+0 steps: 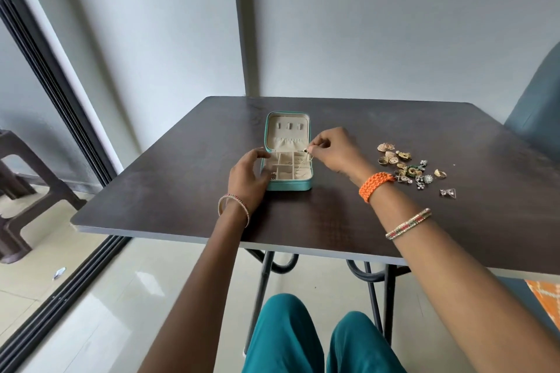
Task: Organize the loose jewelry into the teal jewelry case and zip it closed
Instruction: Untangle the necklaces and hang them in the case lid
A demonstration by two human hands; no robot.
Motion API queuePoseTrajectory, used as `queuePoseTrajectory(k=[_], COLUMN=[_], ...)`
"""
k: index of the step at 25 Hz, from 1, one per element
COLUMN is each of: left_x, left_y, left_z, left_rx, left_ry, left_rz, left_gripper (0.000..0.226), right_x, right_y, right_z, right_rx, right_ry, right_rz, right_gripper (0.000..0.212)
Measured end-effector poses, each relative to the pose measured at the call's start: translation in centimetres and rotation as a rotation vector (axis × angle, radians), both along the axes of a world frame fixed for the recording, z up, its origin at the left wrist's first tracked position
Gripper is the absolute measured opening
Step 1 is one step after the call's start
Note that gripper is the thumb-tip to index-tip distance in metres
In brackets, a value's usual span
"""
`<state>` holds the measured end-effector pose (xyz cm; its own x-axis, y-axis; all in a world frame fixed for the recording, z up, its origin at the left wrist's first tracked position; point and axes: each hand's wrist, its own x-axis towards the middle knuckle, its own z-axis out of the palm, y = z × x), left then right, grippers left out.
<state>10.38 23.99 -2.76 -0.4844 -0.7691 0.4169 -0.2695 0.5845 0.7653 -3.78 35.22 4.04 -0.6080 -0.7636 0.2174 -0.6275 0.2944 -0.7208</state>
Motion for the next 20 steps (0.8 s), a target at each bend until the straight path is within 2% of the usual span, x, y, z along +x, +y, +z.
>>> queuePoseTrajectory(k=[3,7,9,12,17,20], left_x=[-0.3,-1.4,-1.6,-1.7,-1.9,-2.0], left_y=[0.7,2.3,2.8,3.2,4.3,4.3], left_z=[0.5,3.3,4.8,5.9,6.4,6.3], left_rx=[-0.149,0.03,0.087,0.079,0.15,0.085], left_ry=[-0.01,0.255,0.304,0.294,0.325,0.257], left_rz=[0.064,-0.246,-0.35,-0.326,-0.326,-0.273], left_gripper=[0.023,0.024,0.021,0.018,0.018,0.026], right_x=[1.1,1.2,0.9,1.0,1.8,1.6], right_y=[0.0,-0.3,0.2,1.2,2.4,3.1], right_z=[2.2,3.8,4.2,4.5,4.7,5.2], right_rx=[-0.039,-0.123,-0.133,-0.129,-0.181,-0.11], right_ry=[0.07,-0.081,-0.108,-0.144,-0.441,-0.403], right_rz=[0.044,0.122,0.138,0.146,0.231,0.307], right_gripper=[0.019,0.013,0.011,0.01,0.01,0.013])
